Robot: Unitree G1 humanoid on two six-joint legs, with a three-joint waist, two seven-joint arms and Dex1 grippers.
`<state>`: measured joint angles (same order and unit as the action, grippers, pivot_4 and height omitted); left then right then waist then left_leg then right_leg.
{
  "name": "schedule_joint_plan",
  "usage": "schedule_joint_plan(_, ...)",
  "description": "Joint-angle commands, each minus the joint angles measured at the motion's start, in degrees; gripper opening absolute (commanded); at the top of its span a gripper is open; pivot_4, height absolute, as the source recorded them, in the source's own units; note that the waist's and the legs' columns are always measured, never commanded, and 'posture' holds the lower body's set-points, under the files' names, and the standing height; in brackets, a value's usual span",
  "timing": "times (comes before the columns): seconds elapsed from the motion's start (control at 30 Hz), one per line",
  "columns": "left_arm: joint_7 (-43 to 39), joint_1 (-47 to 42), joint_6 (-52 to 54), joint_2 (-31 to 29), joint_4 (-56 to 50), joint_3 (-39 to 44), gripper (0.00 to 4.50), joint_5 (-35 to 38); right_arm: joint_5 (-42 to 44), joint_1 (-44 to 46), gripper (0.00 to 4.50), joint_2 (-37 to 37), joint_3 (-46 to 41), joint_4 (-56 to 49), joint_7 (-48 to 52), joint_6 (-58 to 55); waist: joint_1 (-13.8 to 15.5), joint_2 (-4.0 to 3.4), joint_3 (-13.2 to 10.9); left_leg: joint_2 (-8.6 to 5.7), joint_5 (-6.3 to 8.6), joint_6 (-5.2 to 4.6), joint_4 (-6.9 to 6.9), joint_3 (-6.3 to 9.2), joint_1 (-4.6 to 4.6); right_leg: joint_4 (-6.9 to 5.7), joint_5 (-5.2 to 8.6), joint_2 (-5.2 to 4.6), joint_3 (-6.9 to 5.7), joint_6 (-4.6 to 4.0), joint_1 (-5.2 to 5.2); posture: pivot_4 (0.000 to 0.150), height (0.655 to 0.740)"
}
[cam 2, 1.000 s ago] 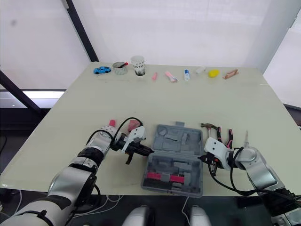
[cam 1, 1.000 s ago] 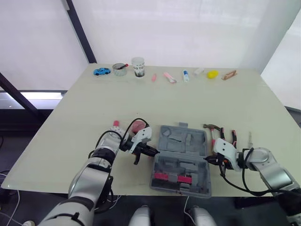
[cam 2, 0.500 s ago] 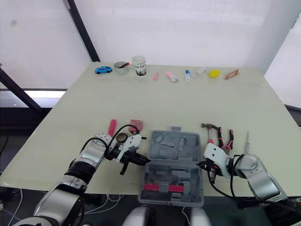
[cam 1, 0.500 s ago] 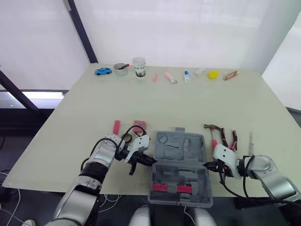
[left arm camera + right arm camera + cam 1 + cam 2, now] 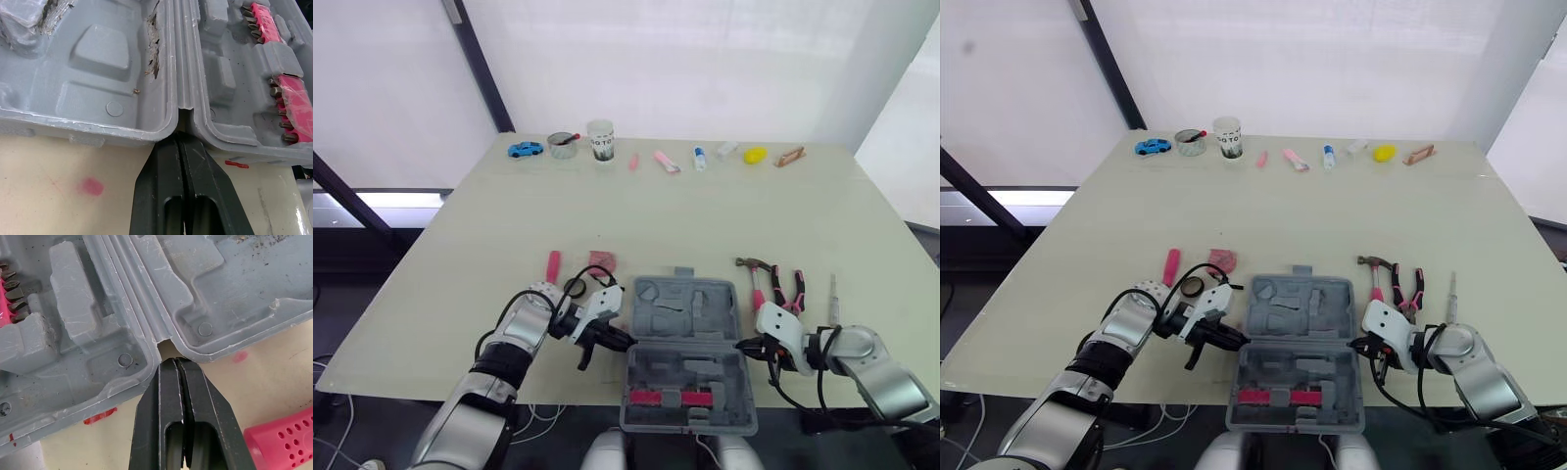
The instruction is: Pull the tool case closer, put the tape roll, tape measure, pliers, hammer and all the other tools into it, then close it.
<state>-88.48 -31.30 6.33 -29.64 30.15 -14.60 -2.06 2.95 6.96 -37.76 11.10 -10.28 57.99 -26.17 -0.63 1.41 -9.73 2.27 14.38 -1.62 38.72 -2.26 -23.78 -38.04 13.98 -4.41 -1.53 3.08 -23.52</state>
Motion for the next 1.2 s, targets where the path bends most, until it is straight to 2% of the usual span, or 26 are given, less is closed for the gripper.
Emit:
schedule_joint_plan(0.03, -0.9, 0.5, 0.4, 0.6, -2.3, -1.9, 0.08, 1.4, 2.4, 0.3, 0.01, 1.1, 1.7, -2.7, 1.0, 0.5, 0.0, 0.00, 0.0, 0.00, 0.00, 0.00, 0.00, 0.00, 0.00, 0.00, 0.00, 0.00, 0.00, 0.00, 0.00, 0.150, 0.7400)
schedule_joint_plan(1.2, 0.5, 2.7, 3.6, -0.4, -5.2, -2.7, 0.08, 3.5, 3.1, -1.2, 0.01, -1.3, 1.7, -2.8, 1.0, -0.1, 0.2, -0.01, 0.0, 0.00, 0.00, 0.00, 0.01, 0.00, 0.00, 0.01, 0.00, 0.00, 0.01, 0.00, 0.01, 0.150, 0.7400)
